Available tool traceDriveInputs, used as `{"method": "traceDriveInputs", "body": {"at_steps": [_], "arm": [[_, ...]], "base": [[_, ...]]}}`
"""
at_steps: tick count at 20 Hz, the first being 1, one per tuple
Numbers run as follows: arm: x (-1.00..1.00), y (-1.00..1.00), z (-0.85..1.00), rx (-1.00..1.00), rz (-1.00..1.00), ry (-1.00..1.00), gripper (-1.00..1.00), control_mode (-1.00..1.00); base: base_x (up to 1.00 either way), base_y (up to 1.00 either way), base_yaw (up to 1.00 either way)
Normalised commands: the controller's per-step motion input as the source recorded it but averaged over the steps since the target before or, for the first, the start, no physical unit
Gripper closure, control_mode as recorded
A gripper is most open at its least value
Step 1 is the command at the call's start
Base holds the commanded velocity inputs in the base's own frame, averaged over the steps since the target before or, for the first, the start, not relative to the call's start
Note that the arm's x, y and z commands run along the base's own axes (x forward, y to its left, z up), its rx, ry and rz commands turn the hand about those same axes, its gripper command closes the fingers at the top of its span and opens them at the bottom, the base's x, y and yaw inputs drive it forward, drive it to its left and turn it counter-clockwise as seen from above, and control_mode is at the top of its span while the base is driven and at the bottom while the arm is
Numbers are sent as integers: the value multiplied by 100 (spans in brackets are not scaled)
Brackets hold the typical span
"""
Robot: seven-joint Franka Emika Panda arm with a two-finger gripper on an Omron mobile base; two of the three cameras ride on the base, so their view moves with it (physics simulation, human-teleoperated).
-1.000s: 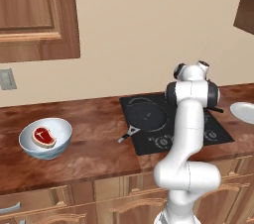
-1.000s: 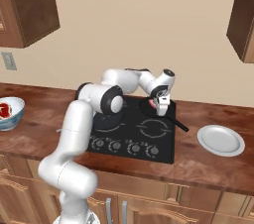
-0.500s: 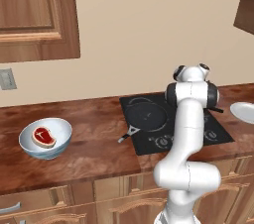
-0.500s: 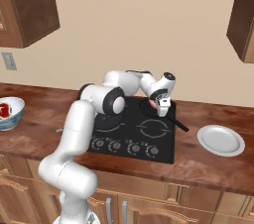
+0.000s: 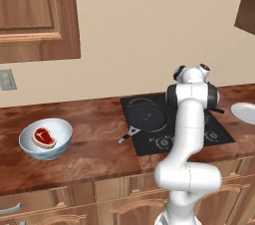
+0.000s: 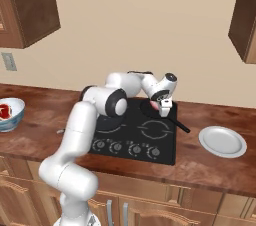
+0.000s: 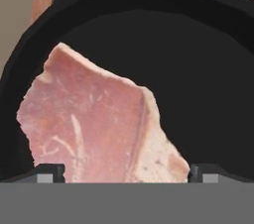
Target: Place one of the steaks on the plate and the other in the bowl. Then place the bowl in the fridge.
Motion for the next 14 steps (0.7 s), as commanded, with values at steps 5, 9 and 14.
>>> {"method": "traceDriveInputs", "body": {"at_steps": [5, 9, 14], "arm": [[22, 0, -81, 0, 0, 9, -100, -100], [16, 0, -75, -3, 0, 9, 100, -100], [-1, -3, -75, 1, -4, -5, 100, -100]], "base": [[0, 0, 0], [0, 0, 0], [0, 0, 0]]}}
